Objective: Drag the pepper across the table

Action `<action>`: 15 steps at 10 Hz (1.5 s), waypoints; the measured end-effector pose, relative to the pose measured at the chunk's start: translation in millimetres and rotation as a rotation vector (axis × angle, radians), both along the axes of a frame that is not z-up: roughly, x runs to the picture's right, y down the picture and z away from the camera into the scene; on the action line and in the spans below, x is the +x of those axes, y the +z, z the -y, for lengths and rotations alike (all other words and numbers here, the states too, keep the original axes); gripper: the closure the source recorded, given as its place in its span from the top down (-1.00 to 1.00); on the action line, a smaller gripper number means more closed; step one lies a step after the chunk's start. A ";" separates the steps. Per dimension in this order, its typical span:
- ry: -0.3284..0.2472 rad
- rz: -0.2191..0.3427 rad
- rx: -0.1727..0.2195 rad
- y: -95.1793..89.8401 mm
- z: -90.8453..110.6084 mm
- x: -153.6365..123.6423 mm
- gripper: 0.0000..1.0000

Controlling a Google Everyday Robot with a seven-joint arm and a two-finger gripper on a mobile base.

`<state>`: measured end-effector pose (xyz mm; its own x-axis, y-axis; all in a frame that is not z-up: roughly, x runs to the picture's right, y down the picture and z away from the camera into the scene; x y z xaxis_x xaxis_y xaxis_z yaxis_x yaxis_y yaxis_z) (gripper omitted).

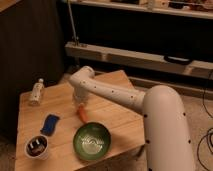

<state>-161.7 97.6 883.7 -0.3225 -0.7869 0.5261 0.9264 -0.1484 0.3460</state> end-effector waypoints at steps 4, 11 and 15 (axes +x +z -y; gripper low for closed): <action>-0.013 0.017 0.004 0.5 1.6 -17.7 -0.41; -0.035 0.039 0.007 1.4 1.0 -49.1 -0.41; -0.041 0.059 0.009 0.4 1.5 -66.0 -0.41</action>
